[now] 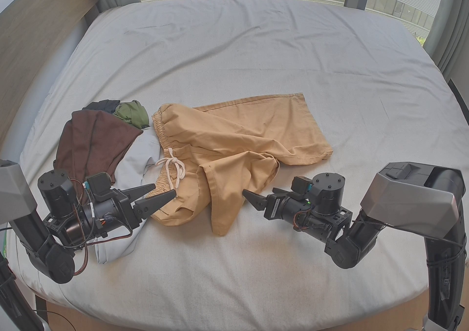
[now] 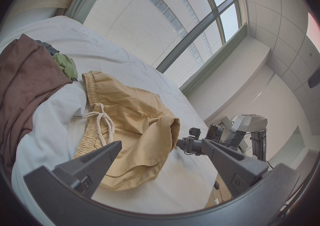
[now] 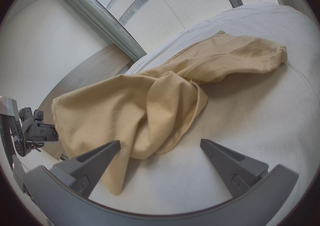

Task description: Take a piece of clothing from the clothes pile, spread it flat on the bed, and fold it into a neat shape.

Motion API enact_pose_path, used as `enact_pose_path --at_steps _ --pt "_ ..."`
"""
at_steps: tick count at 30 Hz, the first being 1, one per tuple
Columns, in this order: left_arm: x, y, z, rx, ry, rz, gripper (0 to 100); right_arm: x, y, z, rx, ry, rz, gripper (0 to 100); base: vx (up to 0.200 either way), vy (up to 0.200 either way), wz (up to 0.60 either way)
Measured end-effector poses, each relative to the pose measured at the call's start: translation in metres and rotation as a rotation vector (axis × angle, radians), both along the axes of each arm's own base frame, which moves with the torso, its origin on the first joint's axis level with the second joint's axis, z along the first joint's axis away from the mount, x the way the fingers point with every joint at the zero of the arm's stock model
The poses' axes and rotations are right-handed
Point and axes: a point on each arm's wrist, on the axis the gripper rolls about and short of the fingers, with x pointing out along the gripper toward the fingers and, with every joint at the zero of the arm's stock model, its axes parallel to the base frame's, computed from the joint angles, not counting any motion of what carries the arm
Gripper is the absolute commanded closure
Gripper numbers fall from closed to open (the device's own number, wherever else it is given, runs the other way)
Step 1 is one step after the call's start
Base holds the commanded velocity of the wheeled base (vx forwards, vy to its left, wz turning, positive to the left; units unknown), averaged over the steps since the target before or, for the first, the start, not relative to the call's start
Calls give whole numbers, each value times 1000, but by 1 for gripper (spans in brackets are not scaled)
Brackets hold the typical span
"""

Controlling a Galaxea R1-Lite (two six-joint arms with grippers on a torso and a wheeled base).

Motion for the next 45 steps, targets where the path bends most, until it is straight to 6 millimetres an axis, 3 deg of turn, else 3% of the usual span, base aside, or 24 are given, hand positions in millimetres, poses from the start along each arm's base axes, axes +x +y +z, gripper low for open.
enact_pose_path --at_steps 8,15,30,37,45 --pt "0 -1 -1 1 5 -2 0 -15 22 14 21 -21 86 0 0 0 0" --pt "0 -1 -1 1 6 -2 0 -16 34 30 53 -61 137 0 0 0 0" --pt "-1 -1 -1 0 4 -5 0 17 61 56 87 -99 167 0 0 0 0" --pt "-1 -1 -1 1 6 -5 0 37 72 44 90 -104 156 0 0 0 0" --pt "-1 -2 -2 1 8 -5 0 40 70 44 100 -111 143 0 0 0 0"
